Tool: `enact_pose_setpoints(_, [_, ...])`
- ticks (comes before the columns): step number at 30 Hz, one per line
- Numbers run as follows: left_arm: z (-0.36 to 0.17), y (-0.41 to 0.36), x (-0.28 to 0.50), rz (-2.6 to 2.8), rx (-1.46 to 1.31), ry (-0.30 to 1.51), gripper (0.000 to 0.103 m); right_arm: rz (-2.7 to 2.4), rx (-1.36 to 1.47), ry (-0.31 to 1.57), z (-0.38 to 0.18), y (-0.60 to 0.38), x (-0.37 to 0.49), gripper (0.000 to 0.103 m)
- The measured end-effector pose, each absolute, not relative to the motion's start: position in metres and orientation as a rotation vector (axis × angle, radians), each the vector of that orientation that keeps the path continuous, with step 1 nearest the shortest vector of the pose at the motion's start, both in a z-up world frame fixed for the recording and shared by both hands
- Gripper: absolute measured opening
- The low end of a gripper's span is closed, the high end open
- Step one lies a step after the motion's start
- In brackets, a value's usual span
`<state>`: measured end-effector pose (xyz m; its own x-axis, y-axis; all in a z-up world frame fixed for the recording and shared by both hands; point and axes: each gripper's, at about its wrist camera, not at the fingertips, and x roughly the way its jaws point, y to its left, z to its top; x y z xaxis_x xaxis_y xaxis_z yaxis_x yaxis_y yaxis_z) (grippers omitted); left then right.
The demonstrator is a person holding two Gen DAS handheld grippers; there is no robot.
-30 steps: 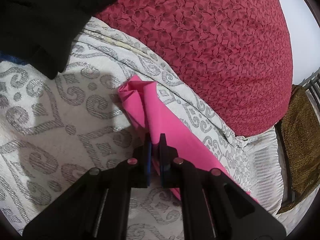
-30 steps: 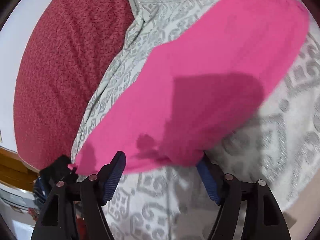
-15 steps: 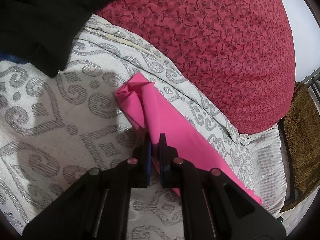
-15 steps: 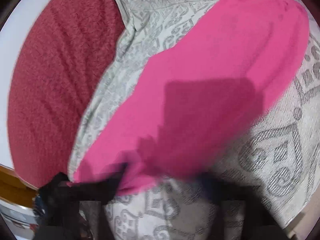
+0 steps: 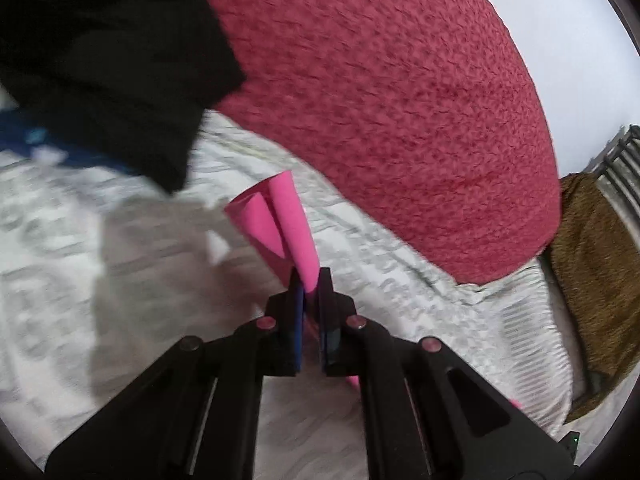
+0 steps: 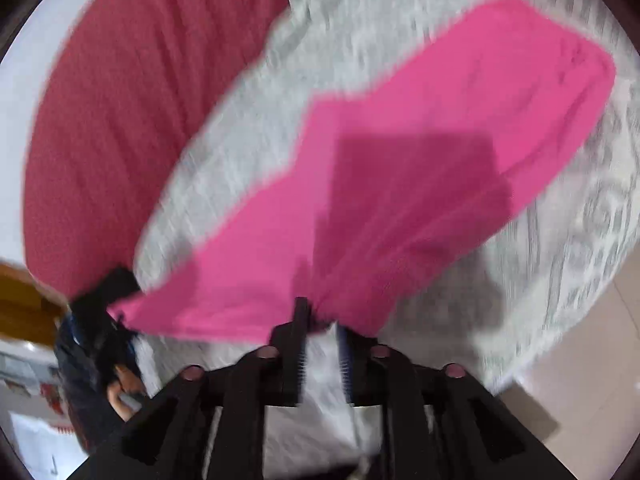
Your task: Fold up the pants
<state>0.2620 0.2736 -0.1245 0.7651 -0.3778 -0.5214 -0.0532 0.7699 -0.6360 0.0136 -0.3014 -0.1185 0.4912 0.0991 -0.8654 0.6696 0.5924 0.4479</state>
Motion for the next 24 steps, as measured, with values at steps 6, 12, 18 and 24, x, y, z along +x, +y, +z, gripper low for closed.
enact_pose_setpoints(6, [-0.163, 0.307, 0.223, -0.163, -0.835, 0.716, 0.007, -0.355, 0.828, 1.175, -0.137, -0.288, 0.007, 0.032])
enact_pose_setpoints(12, [-0.152, 0.298, 0.215, -0.145, -0.761, 0.672, 0.007, -0.399, 0.706, 1.082, -0.103, -0.299, 0.007, 0.048])
enact_pose_setpoints(18, [-0.162, 0.309, 0.217, -0.112, -0.792, 0.691, 0.007, -0.333, 0.665, 1.037, -0.092, -0.292, 0.019, 0.048])
enact_pose_setpoints(24, [-0.167, 0.315, 0.205, 0.037, -0.757, 0.763, 0.025, -0.248, 0.551, 1.016, -0.087, -0.271, 0.07, 0.049])
